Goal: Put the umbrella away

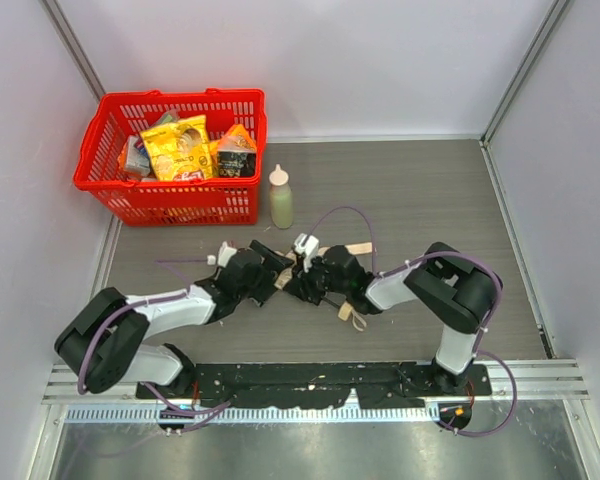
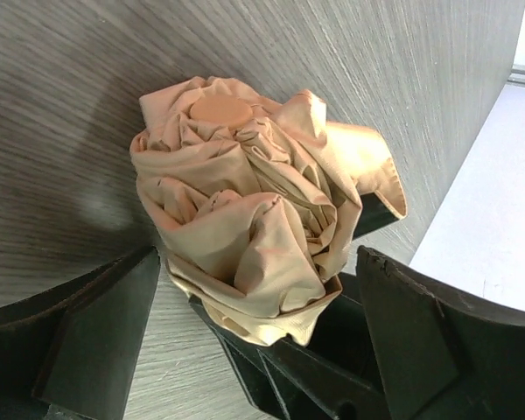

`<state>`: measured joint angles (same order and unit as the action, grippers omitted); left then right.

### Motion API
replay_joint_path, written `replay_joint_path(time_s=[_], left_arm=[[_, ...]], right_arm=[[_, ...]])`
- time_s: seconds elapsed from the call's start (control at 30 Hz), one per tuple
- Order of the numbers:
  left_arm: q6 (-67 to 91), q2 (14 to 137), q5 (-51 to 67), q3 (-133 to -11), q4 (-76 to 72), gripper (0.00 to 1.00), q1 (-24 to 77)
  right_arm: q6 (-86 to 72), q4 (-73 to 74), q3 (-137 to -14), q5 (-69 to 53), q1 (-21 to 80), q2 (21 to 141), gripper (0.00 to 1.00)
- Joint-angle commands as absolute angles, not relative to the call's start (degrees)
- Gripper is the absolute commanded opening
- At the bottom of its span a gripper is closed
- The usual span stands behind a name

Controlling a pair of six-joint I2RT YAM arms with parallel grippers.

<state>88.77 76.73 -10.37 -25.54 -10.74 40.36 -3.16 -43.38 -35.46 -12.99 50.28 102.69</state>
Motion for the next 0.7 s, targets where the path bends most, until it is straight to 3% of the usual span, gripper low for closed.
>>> replay_joint_path(time_s=[0.0, 0.1, 0.23, 0.37, 0.4, 0.53, 0.63, 0.67], left_arm=[[85.3, 81.6, -11.9, -24.2, -2.0, 1.0, 40.2], [84.9, 83.4, -15.2, -26.3, 3.2, 0.99, 40.1], [81.8, 85.3, -18.2, -28.0, 4.7, 0.86, 40.1], [80.1, 85.8, -18.8, -26.6, 1.6, 0.56, 40.2], [80.1, 85.7, -18.7, -25.4, 0.4, 0.53, 40.2], [79.5, 85.4, -17.5, -22.2, -4.7, 0.15, 40.2], [79.6, 85.3, -16.5, -21.5, -5.4, 0.0, 40.1], [79.8, 85.2, -16.0, -21.4, -5.5, 0.0, 40.1]], right_arm=[[-11.9, -38.3, -33.1, -30.3, 46.7, 107.0, 0.01], [-16.0, -42.0, -33.3, -36.4, 43.9, 108.9, 0.01], [-18.4, -43.9, -34.4, -40.1, 42.8, 111.5, 0.01], [-20.4, -45.3, -35.0, -42.7, 41.6, 113.4, 0.01], [-20.4, -45.3, -35.2, -43.1, 41.4, 113.5, 0.01], [-19.9, -42.9, -35.9, -42.9, 41.5, 113.1, 0.01], [-19.6, -38.7, -36.7, -40.8, 41.6, 110.5, 0.01], [-18.6, -34.6, -37.4, -37.9, 41.8, 109.3, 0.01]])
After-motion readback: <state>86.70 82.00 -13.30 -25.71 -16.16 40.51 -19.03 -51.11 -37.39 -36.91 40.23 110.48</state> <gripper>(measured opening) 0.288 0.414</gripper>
